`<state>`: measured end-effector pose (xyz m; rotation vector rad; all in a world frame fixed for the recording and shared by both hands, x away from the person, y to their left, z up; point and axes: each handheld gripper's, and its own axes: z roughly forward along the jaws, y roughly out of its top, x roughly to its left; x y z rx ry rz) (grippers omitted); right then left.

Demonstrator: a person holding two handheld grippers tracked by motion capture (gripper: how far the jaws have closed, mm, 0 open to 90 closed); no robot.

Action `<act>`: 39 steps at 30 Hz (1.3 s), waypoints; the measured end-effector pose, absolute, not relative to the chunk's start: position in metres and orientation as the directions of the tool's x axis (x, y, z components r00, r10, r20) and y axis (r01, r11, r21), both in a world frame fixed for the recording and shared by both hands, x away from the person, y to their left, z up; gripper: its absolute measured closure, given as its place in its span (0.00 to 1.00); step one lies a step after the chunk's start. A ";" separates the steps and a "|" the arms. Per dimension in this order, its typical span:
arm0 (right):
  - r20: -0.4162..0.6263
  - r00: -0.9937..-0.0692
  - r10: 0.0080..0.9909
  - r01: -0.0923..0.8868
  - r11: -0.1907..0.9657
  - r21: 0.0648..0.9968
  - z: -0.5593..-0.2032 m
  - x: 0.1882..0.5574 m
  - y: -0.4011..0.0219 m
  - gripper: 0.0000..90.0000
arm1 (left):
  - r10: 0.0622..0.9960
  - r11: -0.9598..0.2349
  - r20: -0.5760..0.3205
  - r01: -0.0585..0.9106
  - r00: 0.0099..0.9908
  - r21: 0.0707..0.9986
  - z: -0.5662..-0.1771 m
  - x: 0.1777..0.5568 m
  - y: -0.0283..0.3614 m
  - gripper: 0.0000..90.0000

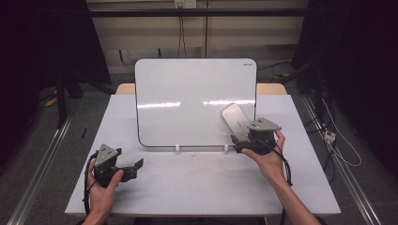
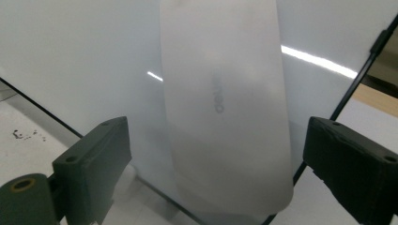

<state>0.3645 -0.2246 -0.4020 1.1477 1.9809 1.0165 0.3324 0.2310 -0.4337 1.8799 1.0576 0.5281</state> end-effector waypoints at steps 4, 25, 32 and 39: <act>-0.087 -0.416 0.905 0.422 0.277 0.863 -0.402 0.359 -0.231 0.06 | 0.830 -0.248 -0.043 0.438 0.556 0.864 -0.431 0.332 0.227 0.08; -0.003 -0.346 0.938 0.487 0.182 0.854 -0.414 0.328 -0.264 0.08 | 0.846 -0.217 -0.063 0.450 0.529 0.866 -0.430 0.334 0.234 0.08; -0.007 -0.320 0.947 0.495 0.174 0.851 -0.423 0.314 -0.276 0.08 | 0.847 -0.214 -0.065 0.450 0.528 0.867 -0.429 0.334 0.235 0.08; 0.010 -0.293 0.956 0.508 0.147 0.849 -0.435 0.300 -0.291 0.09 | 0.850 -0.216 -0.062 0.453 0.524 0.865 -0.430 0.334 0.236 0.08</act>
